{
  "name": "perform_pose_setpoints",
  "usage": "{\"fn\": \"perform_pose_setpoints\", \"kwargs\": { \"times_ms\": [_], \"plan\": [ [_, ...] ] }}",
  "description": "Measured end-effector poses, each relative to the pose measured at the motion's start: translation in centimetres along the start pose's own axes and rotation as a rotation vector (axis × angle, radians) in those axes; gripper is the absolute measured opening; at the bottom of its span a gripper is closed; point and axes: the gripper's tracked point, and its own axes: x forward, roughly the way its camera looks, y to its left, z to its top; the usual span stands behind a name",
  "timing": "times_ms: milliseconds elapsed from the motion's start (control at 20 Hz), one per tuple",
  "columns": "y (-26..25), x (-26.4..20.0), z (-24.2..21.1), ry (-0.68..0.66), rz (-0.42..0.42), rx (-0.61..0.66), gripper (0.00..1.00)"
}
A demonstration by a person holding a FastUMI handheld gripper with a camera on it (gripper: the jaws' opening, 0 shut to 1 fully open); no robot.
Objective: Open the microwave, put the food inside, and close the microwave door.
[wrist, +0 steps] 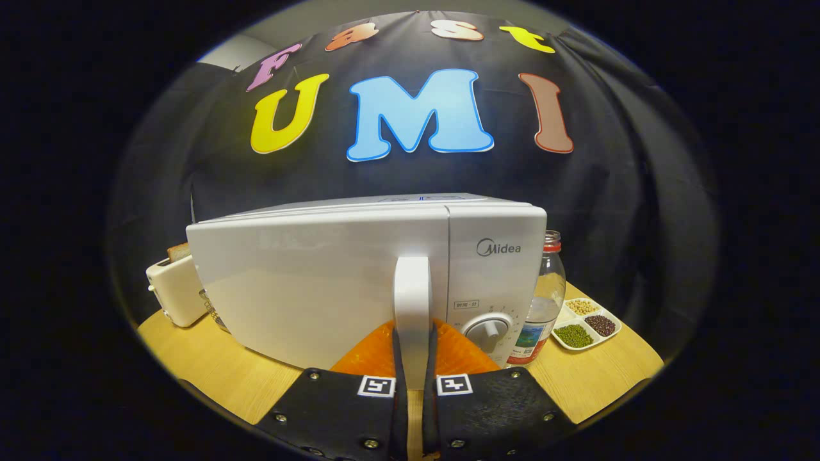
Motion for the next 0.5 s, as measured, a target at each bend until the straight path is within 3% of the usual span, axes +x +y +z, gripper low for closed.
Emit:
{"fn": "perform_pose_setpoints", "kwargs": {
  "times_ms": [500],
  "plan": [
    [3.2, -8.4, -2.4, 0.048, 0.055, -0.076, 0.09]
  ]
}}
